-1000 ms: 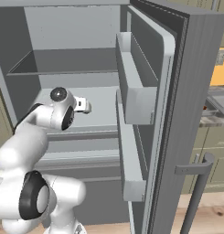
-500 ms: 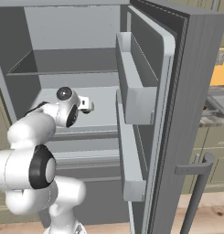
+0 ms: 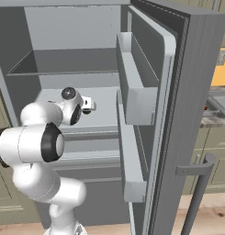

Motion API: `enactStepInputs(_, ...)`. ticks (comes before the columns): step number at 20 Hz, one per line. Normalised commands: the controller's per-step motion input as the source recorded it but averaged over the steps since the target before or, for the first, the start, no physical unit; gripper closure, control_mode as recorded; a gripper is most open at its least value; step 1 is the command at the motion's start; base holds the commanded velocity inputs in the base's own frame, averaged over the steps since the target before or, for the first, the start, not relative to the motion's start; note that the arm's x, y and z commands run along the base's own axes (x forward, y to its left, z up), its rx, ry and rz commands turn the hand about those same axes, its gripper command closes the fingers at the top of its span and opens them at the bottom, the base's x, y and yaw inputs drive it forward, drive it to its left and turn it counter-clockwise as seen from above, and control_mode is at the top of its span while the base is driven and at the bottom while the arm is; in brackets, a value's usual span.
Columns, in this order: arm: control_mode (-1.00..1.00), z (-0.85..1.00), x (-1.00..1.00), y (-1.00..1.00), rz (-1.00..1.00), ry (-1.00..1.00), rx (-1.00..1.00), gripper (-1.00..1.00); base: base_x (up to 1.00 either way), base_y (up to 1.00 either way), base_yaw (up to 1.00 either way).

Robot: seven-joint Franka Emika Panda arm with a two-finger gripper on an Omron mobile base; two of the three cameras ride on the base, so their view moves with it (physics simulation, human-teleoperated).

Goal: Place one lime and one chicken drumstick in each tupperware on the nearby counter, to pack two identical lunches.

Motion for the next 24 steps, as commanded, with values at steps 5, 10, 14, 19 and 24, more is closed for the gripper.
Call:
enactStepInputs(5,-1.0,-0.24,0.46,0.03,0.0,0.01,0.0,-1.0,0.0,0.0,0.0)
enactStepInputs(10,-1.0,-0.25,0.47,0.0,0.0,0.0,0.0,-1.0,0.0,0.0,0.0)
enactStepInputs(14,-1.0,-0.28,0.48,0.0,0.0,0.01,0.0,-1.0,0.0,0.0,0.0)
enactStepInputs(19,-1.0,-0.28,0.5,0.0,0.0,0.02,0.0,-1.0,0.0,0.0,0.0)
enactStepInputs(24,-1.0,-0.29,0.48,0.01,0.0,0.02,0.0,-1.0,0.0,0.0,0.0)
